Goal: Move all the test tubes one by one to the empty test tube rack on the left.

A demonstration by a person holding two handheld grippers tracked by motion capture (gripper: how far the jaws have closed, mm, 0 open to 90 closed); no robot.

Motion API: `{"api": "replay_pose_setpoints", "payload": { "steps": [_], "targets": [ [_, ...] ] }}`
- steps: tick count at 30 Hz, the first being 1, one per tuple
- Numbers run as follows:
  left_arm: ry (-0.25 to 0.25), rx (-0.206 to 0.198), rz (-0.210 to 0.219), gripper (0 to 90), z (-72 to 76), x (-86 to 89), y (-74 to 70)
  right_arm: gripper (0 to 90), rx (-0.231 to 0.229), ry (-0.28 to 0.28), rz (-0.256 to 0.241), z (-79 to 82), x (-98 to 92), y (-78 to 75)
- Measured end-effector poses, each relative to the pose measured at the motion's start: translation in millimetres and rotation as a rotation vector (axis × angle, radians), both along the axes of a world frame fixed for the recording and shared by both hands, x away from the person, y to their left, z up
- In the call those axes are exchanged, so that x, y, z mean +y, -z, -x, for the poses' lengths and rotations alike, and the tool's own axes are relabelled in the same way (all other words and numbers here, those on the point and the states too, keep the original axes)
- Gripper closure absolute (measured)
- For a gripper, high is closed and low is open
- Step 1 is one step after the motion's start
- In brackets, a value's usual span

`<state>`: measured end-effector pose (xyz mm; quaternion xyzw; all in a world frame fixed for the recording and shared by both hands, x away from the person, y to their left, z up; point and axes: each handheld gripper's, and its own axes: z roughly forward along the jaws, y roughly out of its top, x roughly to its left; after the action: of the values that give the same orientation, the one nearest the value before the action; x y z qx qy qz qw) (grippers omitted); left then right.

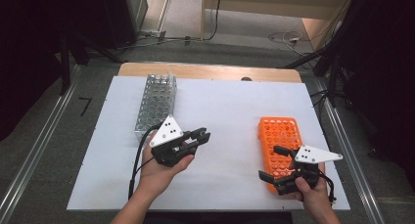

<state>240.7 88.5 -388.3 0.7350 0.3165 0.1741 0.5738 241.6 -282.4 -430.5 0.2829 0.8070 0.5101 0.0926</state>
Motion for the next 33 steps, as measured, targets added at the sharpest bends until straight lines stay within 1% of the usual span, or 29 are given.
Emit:
{"api": "replay_pose_setpoints", "payload": {
  "steps": [5, 9, 12, 14, 17, 22, 24, 25, 28, 31, 33],
  "targets": [
    [-0.042, -0.003, -0.005, 76.5, -12.4, 9.6, -4.0, 0.0, -0.001, 0.019, 0.0, -2.3, -7.5, 0.5],
    [-0.076, -0.004, -0.021, 76.4, -23.2, 16.6, -5.8, 0.0, 0.0, 0.029, -0.001, -3.3, -11.7, 0.9],
    [-0.094, -0.005, -0.021, 76.4, -30.7, 21.2, -6.8, 0.0, 0.003, 0.038, -0.001, -4.3, -14.4, 1.0],
    [-0.124, -0.002, -0.011, 76.4, -35.9, 24.7, -7.6, 0.0, 0.003, 0.045, 0.004, -4.8, -15.5, 1.4],
    [-0.157, 0.004, -0.012, 76.4, -45.1, 32.0, -9.5, 0.0, 0.003, 0.045, 0.004, -5.0, -16.0, 1.5],
    [-0.196, -0.006, -0.039, 76.4, -58.4, 40.9, -13.9, 0.0, -0.001, 0.042, 0.006, -5.6, -16.7, 2.0],
    [-0.212, -0.013, -0.038, 76.4, -63.5, 43.3, -15.7, 0.0, 0.0, 0.044, 0.005, -6.0, -17.1, 2.3],
    [-0.217, -0.017, -0.045, 76.4, -66.2, 44.7, -16.8, 0.0, 0.001, 0.046, 0.006, -6.0, -17.2, 2.4],
    [-0.24, -0.027, -0.048, 76.4, -75.5, 48.5, -19.7, 0.0, 0.004, 0.047, 0.007, -6.0, -17.2, 2.4],
    [-0.273, -0.027, -0.033, 76.4, -86.9, 54.7, -20.8, 0.0, 0.003, 0.045, 0.007, -6.0, -17.1, 2.6],
    [-0.294, -0.02, -0.002, 76.4, -94.9, 60.7, -20.0, 0.0, 0.005, 0.045, 0.007, -5.8, -16.9, 2.8]
  ]
}}
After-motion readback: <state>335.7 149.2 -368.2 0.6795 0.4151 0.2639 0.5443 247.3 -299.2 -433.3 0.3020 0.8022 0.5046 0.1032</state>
